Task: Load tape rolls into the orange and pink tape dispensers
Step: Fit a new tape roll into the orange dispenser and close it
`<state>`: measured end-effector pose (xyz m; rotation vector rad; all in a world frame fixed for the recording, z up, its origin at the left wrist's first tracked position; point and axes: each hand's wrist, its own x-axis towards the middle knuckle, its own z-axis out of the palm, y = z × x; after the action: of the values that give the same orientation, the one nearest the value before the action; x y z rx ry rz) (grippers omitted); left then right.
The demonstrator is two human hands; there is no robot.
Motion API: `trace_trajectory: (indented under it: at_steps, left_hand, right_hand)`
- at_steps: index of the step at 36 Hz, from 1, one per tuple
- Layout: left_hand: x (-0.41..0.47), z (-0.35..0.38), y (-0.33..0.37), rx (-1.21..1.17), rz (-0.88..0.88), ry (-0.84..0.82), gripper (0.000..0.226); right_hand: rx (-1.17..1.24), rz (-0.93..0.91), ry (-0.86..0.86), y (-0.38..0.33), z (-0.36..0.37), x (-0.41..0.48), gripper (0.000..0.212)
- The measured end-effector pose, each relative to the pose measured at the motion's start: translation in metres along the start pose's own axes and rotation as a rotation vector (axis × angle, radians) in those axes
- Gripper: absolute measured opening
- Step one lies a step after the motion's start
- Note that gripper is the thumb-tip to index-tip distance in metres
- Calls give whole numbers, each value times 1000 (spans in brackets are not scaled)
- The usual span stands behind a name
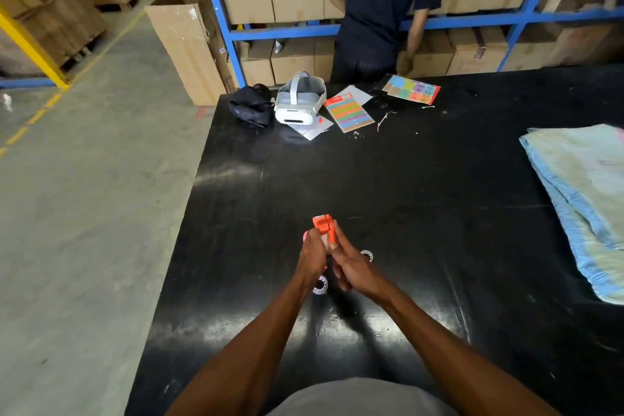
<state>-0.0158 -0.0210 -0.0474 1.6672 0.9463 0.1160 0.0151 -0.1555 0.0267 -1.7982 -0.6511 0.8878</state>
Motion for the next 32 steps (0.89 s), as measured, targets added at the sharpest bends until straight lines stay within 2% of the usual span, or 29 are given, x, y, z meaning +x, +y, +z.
trace_trajectory:
  at_steps: [4,7,11,15,18,24,27,32]
  left_hand:
    - [6,1,-6,5,-19,-30,51]
    - [-9,-4,14,-11,-34,-63,51]
    - [-31,-12,44,-109,-11,-85,37]
    - [-35,-10,50,-187,-66,-67,47]
    - [-36,-10,52,-207,-51,-86,44]
    - [-43,-17,61,-257,-58,-124,49]
    - [-43,-28,68,-198,0,-233,51]
    - [-35,-43,75,-64,17,-334,41]
  right_hand:
    - [21,18,10,0,2,0,58]
    - [56,36,-19,2,1,1,58]
    - [85,54,-114,-3,-11,-3,54]
    - [149,98,-199,-8,-31,-4,49]
    - [133,94,-239,-9,-42,-6,53]
    - [24,47,-172,-13,-38,1,54]
    - [-45,24,-155,-13,-40,4,52]
    - [-132,-120,-2,-11,-56,16,66]
